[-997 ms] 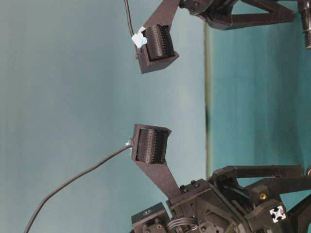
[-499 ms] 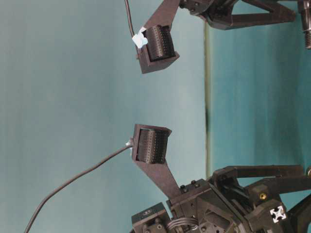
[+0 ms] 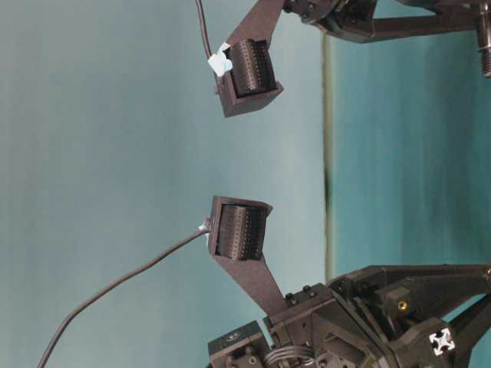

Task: Insert the washer onto the shaft with both hands.
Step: 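Close left gripper on the washer and right gripper on the shaft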

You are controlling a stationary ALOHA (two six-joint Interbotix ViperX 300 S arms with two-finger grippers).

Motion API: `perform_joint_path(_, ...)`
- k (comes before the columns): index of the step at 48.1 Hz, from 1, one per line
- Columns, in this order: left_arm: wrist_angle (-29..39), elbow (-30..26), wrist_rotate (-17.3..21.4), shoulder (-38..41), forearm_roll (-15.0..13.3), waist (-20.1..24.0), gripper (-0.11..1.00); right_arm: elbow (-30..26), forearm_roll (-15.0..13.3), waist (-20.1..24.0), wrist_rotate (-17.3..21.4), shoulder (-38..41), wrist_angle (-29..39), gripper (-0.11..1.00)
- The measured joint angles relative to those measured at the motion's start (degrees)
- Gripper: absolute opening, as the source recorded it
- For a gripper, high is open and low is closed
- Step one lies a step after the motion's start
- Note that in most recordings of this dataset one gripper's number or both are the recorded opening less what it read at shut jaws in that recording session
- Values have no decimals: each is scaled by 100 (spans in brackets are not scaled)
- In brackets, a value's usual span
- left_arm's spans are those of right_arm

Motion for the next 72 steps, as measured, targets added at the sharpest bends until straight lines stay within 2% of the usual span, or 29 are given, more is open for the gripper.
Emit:
perform_joint_path(27, 0, 0, 9, 0, 0, -9, 38, -18, 0, -18, -9, 35, 26, 1)
perform_joint_path(72, 0, 0, 18, 0, 0, -9, 38, -18, 9, -18, 0, 0, 26, 0)
